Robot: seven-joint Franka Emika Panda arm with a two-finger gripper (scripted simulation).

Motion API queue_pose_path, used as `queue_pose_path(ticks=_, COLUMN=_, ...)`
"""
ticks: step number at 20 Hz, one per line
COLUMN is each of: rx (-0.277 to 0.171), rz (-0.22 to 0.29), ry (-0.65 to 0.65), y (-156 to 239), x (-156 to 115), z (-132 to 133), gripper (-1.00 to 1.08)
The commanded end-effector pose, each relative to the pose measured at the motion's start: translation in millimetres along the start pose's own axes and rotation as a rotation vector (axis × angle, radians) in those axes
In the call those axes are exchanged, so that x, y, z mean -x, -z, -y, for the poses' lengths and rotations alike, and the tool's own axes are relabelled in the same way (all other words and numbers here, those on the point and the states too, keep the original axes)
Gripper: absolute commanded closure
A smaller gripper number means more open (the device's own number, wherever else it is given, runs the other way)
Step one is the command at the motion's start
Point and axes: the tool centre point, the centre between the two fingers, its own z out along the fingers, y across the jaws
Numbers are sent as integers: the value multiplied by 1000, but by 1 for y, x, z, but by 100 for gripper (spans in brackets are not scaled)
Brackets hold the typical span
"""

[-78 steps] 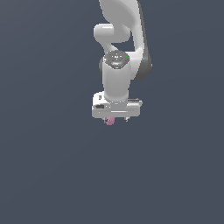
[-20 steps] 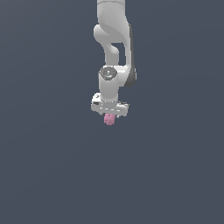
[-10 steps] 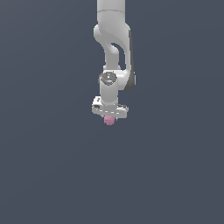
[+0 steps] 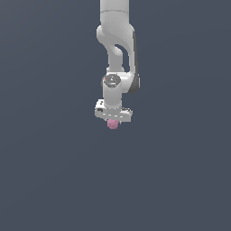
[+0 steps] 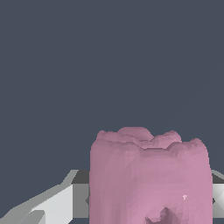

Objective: Pick up the object and move it to a goal position.

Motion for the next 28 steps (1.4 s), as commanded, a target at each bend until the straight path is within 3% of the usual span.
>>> queue_pose_path(ticks=1, rx=0, rz=0, ry=0, y=1, x=0, z=1, gripper=108)
queue_pose_path(ticks=11, rx=1, rz=0, ry=0, y=24, x=-19, z=34, gripper=108)
queue_pose_path(ticks=28, rx=1, rz=0, ry=-1, y=106, x=-86, z=148, gripper=108)
